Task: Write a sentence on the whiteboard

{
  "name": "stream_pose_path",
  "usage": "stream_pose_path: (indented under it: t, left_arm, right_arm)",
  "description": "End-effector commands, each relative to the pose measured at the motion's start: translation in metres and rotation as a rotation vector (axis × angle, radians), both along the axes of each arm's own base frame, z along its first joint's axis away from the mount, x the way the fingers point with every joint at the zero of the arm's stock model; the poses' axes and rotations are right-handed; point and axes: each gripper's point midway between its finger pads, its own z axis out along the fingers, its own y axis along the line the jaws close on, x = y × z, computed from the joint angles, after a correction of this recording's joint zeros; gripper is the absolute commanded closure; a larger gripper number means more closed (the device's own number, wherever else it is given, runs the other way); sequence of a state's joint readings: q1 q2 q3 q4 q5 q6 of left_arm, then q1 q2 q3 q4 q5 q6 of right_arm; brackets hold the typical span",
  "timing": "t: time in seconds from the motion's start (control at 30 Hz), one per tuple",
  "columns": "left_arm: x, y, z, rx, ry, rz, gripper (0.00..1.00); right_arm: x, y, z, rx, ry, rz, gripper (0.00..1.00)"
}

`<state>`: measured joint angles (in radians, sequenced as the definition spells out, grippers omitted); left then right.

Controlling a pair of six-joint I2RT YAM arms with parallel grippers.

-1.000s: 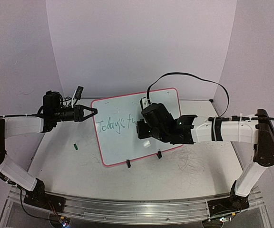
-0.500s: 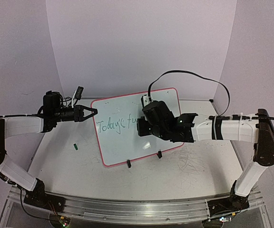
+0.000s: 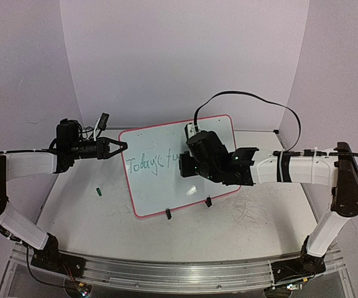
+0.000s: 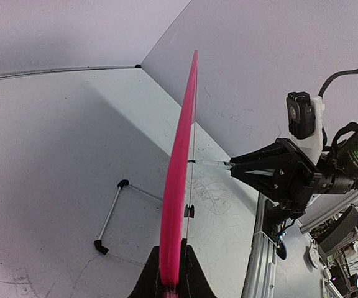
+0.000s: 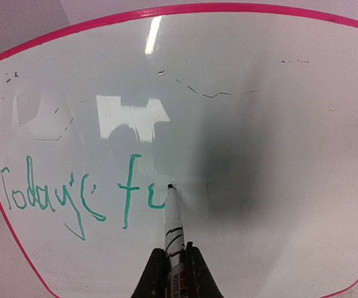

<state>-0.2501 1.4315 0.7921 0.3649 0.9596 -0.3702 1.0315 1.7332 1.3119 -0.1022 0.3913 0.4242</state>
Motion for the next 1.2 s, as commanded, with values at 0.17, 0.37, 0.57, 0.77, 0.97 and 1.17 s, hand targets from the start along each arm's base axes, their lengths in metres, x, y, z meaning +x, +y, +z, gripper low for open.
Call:
stream_pose_path:
  t: [0.17, 0.37, 0.57, 0.77, 0.97, 1.17]
  left_arm:
    - [0.008, 0.000, 0.008, 0.027, -0.052, 0.032, 1.00]
    - [0.008, -0.001, 0.008, 0.027, -0.051, 0.032, 1.00]
    - [0.007, -0.001, 0.008, 0.027, -0.052, 0.029, 1.00]
    - [0.007, -0.001, 0.009, 0.028, -0.053, 0.029, 1.00]
    - [0.006, -0.002, 0.010, 0.027, -0.058, 0.028, 1.00]
    - [0.005, -0.002, 0.010, 0.028, -0.057, 0.027, 1.00]
  right_arm:
    - [-0.007, -0.004, -0.011, 0.015, 0.033, -0.001, 1.00]
    - [-0.010, -0.006, -0.014, 0.016, 0.045, -0.002, 1.00]
    - [-0.010, -0.014, -0.009, 0.011, 0.033, -0.027, 1.00]
    - [-0.015, -0.015, 0.021, 0.069, -0.014, 0.015, 1.00]
    - [-0.006, -0.016, 0.038, 0.170, -0.053, 0.068, 1.00]
    - [0.006, -0.004, 0.048, 0.157, -0.092, 0.069, 1.00]
